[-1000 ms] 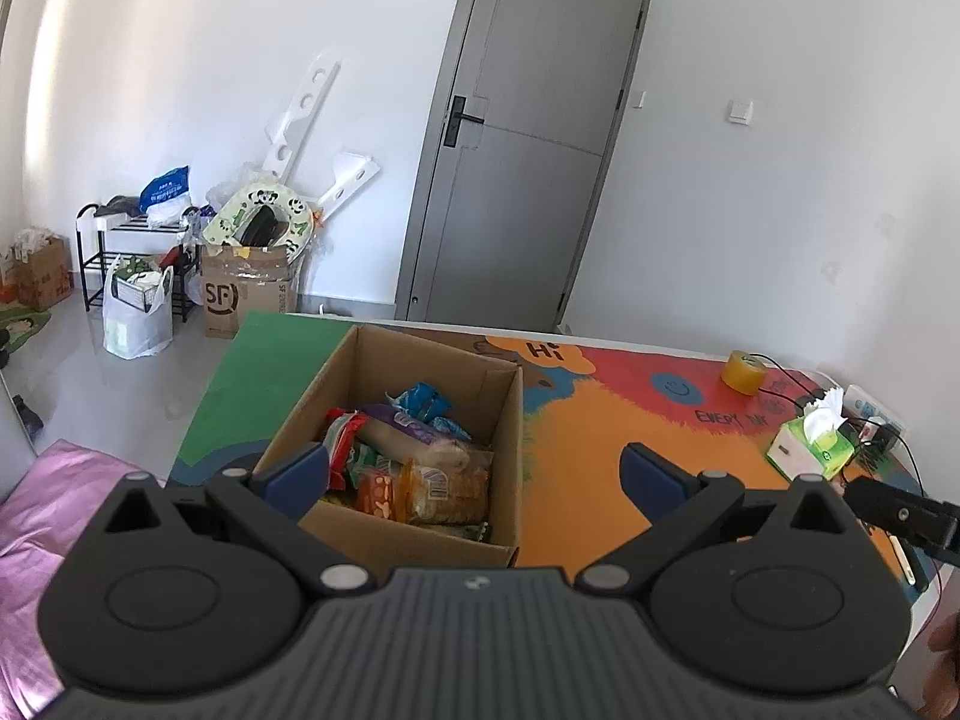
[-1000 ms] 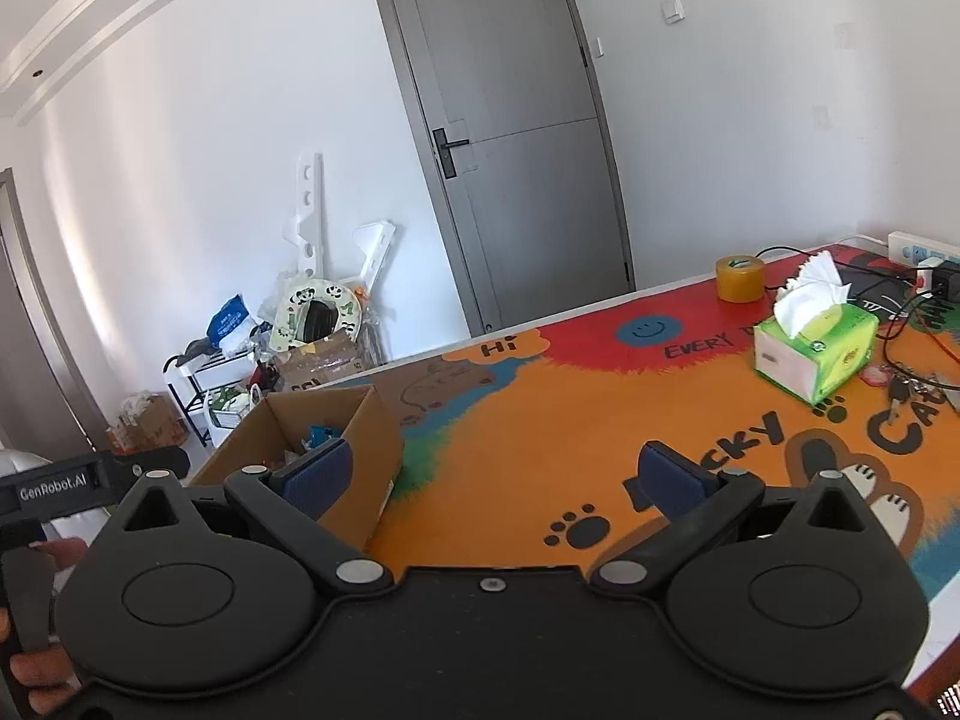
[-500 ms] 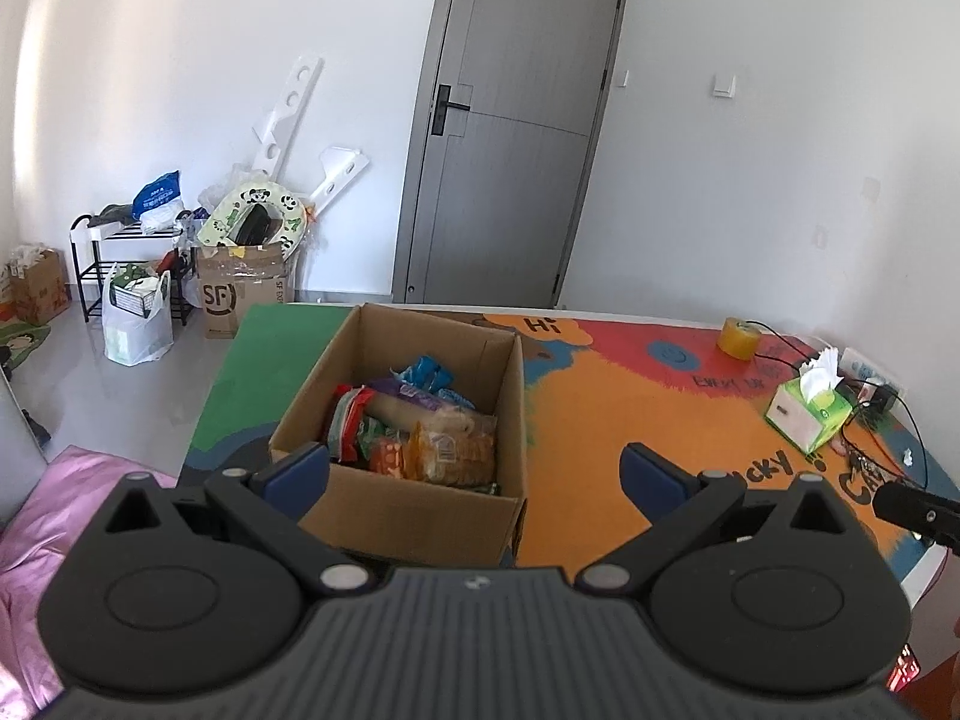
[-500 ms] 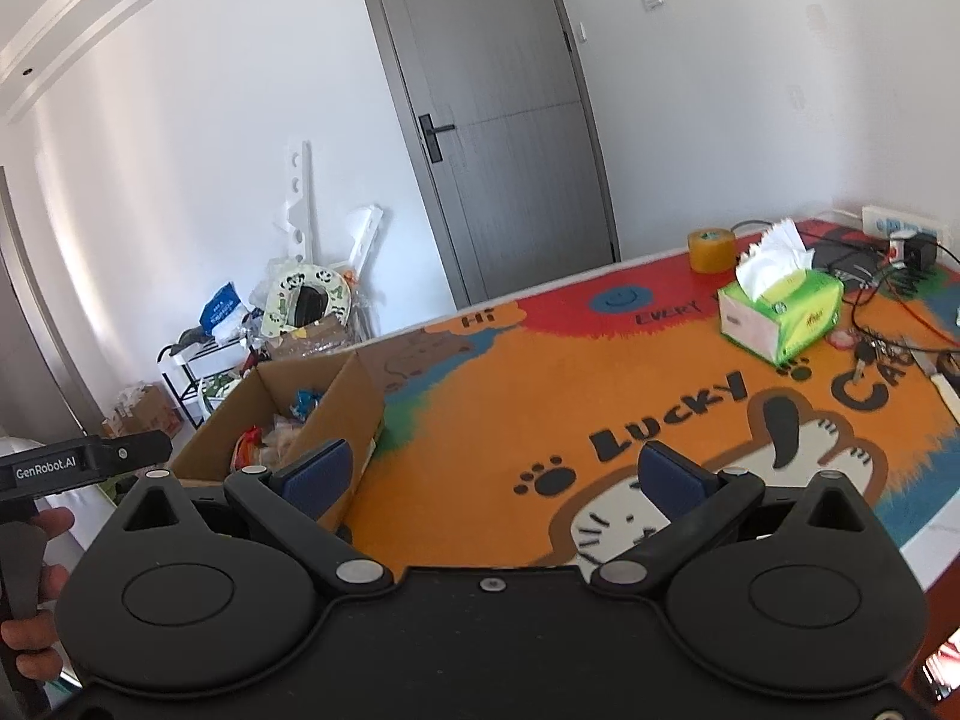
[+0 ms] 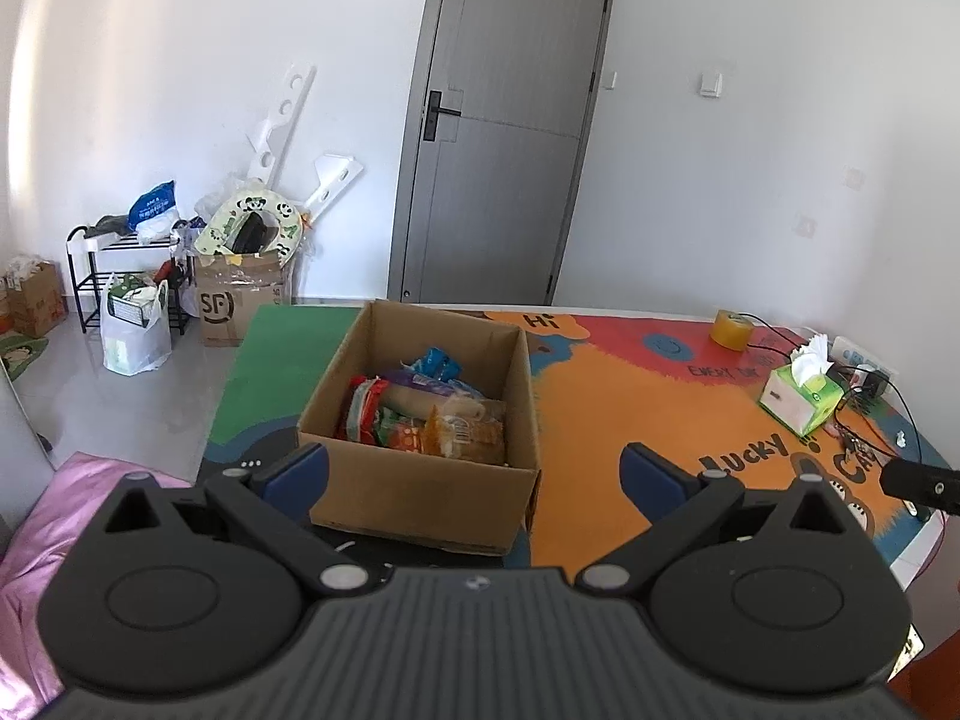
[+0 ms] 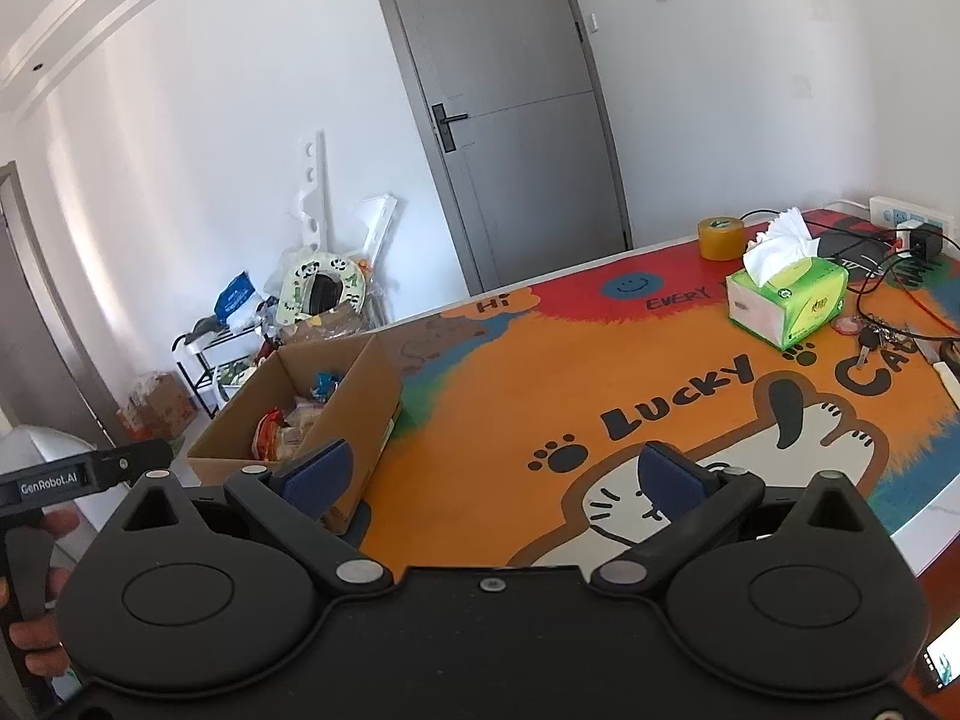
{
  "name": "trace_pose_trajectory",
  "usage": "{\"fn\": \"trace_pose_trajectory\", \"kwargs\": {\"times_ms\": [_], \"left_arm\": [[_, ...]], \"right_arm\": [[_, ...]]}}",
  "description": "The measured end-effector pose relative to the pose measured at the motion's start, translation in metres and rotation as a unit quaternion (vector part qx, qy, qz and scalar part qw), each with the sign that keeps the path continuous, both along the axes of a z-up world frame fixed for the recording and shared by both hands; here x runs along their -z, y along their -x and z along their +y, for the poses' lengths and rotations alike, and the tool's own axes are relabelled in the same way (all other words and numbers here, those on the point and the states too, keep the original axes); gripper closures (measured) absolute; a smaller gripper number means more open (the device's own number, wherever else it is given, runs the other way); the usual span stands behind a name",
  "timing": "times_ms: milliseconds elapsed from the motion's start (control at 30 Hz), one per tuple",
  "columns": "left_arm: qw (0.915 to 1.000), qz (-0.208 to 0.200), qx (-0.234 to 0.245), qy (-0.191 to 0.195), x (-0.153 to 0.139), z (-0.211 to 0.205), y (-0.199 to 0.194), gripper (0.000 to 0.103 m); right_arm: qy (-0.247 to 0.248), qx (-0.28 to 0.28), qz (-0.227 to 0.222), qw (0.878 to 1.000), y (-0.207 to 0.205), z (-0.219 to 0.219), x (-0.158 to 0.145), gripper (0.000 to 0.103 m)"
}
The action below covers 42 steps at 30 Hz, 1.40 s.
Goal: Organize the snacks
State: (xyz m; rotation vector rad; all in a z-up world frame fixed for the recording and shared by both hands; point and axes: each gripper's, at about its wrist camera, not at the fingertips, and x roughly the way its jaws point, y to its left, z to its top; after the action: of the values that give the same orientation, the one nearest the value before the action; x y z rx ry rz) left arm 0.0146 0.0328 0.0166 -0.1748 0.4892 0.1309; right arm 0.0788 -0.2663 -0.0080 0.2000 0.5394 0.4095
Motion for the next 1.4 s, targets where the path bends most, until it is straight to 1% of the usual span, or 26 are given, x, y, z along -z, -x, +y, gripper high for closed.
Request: {"fn": "trace_pose_trajectory", "kwargs": {"times_ms": [100,367,567,1400], "left_arm": [[1.0,0.002,-0.005,-0.006,-0.001,-0.001,0.0,0.001],[0.9998,0.007,0.002,-0.017,0.0,-0.006,0.002,0.001],[0.9998,0.015,0.001,-0.014,0.004,-0.006,-0.001,0.001],[0.9997,0.021,-0.003,-0.014,0.009,-0.006,-0.002,0.001]], "right_arm": [[0.005,-0.009,-0.002,1.0,0.002,0.004,0.0,0.0],[0.01,-0.019,-0.002,1.0,0.004,0.009,-0.001,0.0],[0.017,-0.029,-0.003,0.999,0.006,0.016,0.001,0.0],[0.022,-0.032,-0.001,0.999,0.007,0.019,0.001,0.0]]}}
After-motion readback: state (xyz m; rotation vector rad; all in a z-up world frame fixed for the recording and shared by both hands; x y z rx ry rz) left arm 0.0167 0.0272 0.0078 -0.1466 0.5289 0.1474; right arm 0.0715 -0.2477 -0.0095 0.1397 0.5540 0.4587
